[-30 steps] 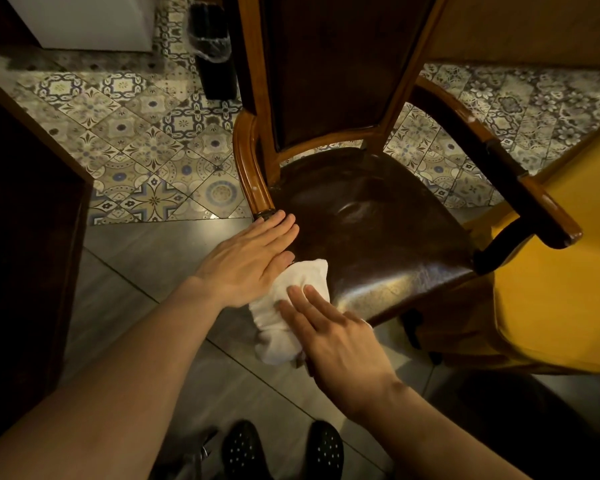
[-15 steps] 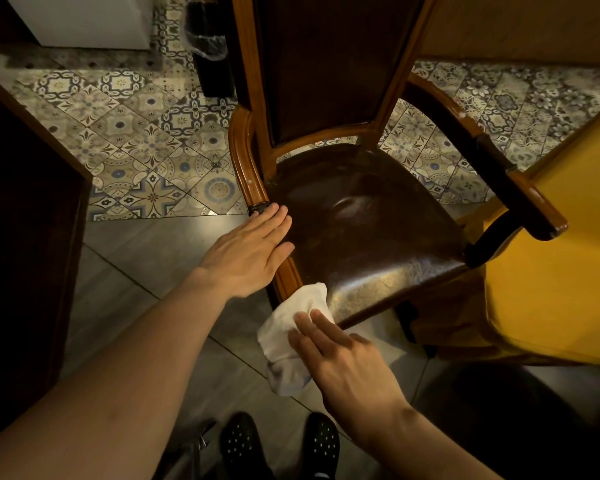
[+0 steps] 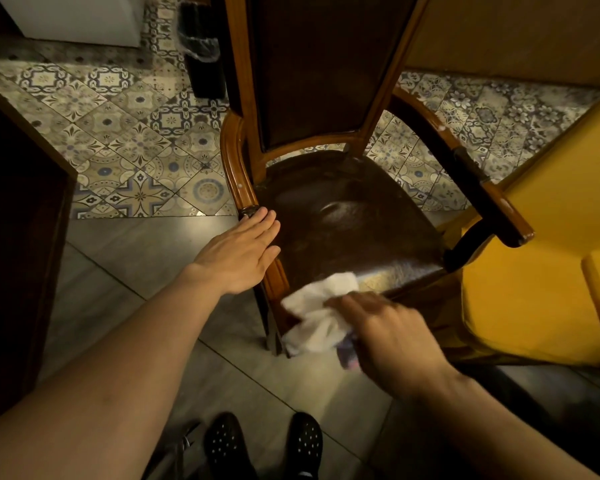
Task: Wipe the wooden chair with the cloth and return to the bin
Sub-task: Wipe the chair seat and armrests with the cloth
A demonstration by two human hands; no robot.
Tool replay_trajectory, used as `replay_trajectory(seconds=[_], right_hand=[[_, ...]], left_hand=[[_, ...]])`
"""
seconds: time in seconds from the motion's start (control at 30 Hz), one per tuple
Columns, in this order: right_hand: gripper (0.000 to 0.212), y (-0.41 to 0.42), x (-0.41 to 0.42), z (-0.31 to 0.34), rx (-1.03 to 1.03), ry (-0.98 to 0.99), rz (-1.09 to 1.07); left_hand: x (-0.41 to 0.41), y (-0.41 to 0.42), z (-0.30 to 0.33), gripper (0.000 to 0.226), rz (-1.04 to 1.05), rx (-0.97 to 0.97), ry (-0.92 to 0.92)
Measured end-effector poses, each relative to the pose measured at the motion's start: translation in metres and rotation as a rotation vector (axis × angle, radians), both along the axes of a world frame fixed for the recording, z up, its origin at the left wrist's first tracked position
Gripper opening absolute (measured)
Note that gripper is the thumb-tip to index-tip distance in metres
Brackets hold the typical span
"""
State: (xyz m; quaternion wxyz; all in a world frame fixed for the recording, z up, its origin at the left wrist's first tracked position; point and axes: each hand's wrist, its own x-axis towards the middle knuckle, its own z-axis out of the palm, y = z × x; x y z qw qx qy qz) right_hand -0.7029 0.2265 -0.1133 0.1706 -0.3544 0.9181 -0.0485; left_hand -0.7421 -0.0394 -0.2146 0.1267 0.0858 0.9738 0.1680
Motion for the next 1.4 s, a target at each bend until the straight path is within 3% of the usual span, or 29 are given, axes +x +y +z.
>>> replay_trajectory(seconds=[0.23,0.43,0.6,0.77,0.9,1.07,1.4], right_hand=[[0.052,-0.026,-0.072,0.024,-0.211,0.153,-0.235],[0.053,-0.070,-0.119,0.015,-0.267,0.220,-0.203],[0.065,-0.108,-0.156,0.005,-0.215,0.190,0.018],[0.057,-0.146,-0.203,-0.018,-0.196,0.156,0.297],[0.053,-0.175,-0.219,-0.043,-0.153,0.146,0.583],[0.069,-0.181,-0.236,-0.073,0.026,0.065,0.864],[0.075,-0.184,-0.256,-0.083,-0.014,0.095,0.954]], left_hand=[[0.002,0.008,0.004,0.062,0.048,0.049,-0.026],[0.012,0.025,-0.001,0.070,0.185,0.149,0.032],[0.025,0.058,-0.013,0.079,0.420,0.114,0.088],[0.013,0.092,-0.016,0.083,0.683,0.089,0.117],[0.002,0.105,-0.012,0.084,0.845,0.049,0.033],[-0.006,0.111,-0.012,0.079,0.902,0.042,0.027],[-0.004,0.109,-0.013,0.082,0.898,-0.006,0.022]])
